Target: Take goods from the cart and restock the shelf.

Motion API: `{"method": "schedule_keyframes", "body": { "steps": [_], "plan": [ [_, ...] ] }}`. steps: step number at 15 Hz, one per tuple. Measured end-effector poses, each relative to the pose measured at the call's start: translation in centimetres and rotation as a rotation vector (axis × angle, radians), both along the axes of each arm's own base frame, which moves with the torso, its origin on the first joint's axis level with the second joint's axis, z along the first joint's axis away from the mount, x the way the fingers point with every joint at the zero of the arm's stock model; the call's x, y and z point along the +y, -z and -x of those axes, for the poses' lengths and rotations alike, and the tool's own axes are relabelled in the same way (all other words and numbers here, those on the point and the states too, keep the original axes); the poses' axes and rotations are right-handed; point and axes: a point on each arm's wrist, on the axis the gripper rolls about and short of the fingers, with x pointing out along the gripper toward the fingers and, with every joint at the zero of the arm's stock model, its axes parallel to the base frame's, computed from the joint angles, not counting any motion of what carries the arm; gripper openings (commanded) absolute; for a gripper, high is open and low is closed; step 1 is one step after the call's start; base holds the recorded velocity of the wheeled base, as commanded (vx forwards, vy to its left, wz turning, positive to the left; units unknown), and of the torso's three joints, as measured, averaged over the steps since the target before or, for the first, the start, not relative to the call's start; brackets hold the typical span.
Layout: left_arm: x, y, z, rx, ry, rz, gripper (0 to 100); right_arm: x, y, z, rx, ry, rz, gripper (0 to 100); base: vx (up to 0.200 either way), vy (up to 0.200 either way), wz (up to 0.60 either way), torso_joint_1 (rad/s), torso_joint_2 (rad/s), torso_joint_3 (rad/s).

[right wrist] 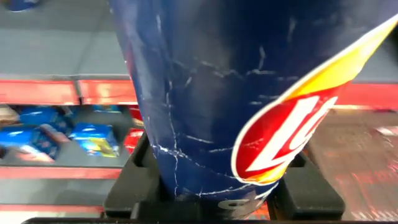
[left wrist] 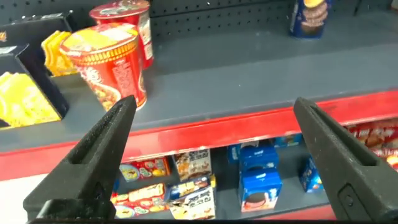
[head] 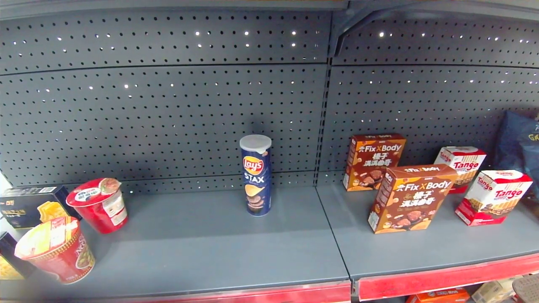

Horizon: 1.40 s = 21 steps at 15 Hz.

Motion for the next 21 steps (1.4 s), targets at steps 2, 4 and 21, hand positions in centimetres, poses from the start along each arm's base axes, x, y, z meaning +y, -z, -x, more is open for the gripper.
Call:
{"method": "schedule_keyframes", "body": {
  "steps": [2, 4, 21],
  "plan": [
    [-0.1, -2.9, -0.5, 0.009, 0.069, -0.048, 100, -0.1, -0.8, -0.3, 0.002, 0.032, 0.008, 0, 0.000, 0.000, 0.00, 0.000, 0.00, 0.000],
    [-0.4, -6.9, -2.0, 0.015, 0.181, -0.071, 100, -0.1, -1.1, -0.6, 0.010, 0.030, 0.023, 0, 0.000, 0.000, 0.00, 0.000, 0.00, 0.000],
    [-5.1, -8.4, -34.4, 0.162, 0.931, 0.079, 100, -0.1, -1.4, -0.9, 0.013, 0.009, 0.023, 0, 0.000, 0.000, 0.00, 0.000, 0.00, 0.000]
  ]
}}
